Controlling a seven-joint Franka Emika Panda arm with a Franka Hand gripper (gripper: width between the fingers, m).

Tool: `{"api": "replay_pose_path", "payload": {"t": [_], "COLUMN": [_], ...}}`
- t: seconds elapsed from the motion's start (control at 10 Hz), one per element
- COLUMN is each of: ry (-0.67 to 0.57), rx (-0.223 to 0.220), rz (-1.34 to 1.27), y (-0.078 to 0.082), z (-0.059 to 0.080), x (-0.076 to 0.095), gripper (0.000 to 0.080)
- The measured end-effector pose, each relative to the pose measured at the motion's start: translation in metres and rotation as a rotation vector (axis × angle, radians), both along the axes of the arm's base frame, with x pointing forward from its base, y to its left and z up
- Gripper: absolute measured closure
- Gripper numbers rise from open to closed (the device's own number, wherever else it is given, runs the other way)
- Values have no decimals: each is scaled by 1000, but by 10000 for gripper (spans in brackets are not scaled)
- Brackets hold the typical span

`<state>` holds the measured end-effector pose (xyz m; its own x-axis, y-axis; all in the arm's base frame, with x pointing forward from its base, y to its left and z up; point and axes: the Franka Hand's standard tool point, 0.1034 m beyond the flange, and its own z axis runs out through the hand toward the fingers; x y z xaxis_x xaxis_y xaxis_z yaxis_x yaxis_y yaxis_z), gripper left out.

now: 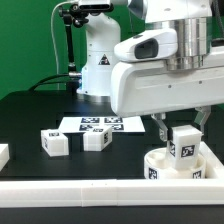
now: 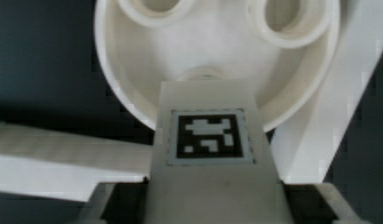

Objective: Assemble stool

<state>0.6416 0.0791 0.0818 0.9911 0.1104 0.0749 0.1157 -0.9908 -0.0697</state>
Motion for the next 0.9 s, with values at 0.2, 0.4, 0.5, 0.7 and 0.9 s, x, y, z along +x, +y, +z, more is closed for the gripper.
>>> {"api": "replay_pose_path", "payload": {"t": [0.2,0.4,0.5,0.7,0.9], "ry": [-9,-17,-12,-10,4], "rx": [11,27,35,68,93], "rz": [-136,-304,-380,-575,-705], "y": [1,8,10,13,16], "z": [-2,-2,-2,-2,-2], "x": [0,1,1,2,2], "gripper": [459,459,459,459,459]}}
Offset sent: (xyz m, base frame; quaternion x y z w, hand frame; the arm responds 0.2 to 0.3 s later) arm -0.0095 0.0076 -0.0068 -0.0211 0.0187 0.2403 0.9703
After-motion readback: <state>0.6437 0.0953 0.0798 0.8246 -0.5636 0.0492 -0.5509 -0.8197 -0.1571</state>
